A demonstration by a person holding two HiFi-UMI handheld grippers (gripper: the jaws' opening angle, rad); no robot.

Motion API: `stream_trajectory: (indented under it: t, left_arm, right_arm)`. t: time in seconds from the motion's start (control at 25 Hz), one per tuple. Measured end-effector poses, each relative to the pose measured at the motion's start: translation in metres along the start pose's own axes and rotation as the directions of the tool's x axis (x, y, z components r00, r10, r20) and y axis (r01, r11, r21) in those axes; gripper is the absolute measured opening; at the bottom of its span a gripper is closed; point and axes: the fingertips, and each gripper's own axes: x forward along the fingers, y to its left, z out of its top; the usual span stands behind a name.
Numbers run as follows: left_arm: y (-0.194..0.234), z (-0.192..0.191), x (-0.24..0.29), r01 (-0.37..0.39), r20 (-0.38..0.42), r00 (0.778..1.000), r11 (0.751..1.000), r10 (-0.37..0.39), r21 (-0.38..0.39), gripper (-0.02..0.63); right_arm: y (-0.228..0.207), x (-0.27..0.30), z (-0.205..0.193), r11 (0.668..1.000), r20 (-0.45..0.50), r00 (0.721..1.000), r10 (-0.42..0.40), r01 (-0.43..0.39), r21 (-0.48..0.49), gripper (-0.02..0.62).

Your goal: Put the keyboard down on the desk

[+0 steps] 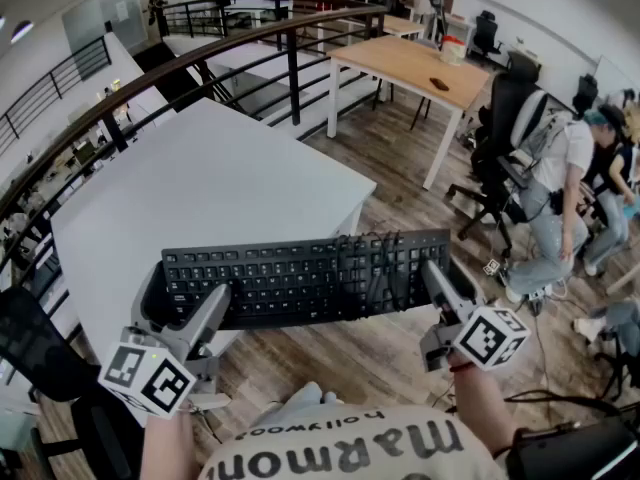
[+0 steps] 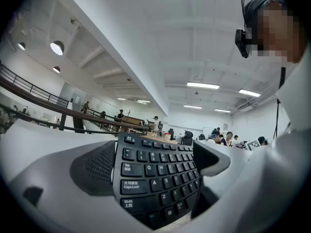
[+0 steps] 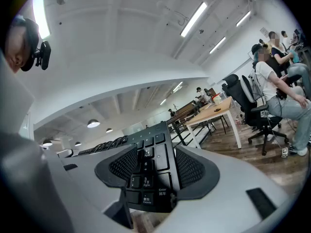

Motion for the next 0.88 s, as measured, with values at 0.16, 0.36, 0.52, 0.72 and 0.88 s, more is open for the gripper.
stream_trajectory:
  t: [0.16,0.36,0.52,0.72,0.88]
  left_arm:
    - [0.002,0.002,-0.002,-0.013,-0.006,1.0,1.0,0.013,0.0,0.499]
    - [-0.003,-0.012,-0.002,-0.026,-0.013,1.0,1.0,0.026,-0.015,0.494]
    - [0.004,-0.009,0.006,-0.033,-0.037,0.999,0.999,0.033,-0.002,0.486]
    - [0.025,-0.009,0.017,-0.032,-0.091,0.995,0.999,0.034,0.016,0.482]
    - [0.043,-0.021,0.023,-0.022,-0.108,0.994,1.0,0.022,-0.001,0.482]
  right_arm:
    - [0.002,0.002,0.0,1.0,-0.01,1.0,0.0,0.0,0.0,0.261]
    - [-0.011,0.003,-0.008,1.0,-0.029,0.999,0.018,-0.018,0.014,0.261]
    - [-0.011,0.01,-0.015,0.998,-0.038,0.999,0.012,-0.01,0.061,0.261]
    - [-0.004,0.019,-0.031,0.995,-0.061,0.998,-0.013,0.019,0.095,0.261]
    - [-0.003,0.03,-0.047,0.994,-0.065,0.998,-0.02,0.026,0.102,0.261]
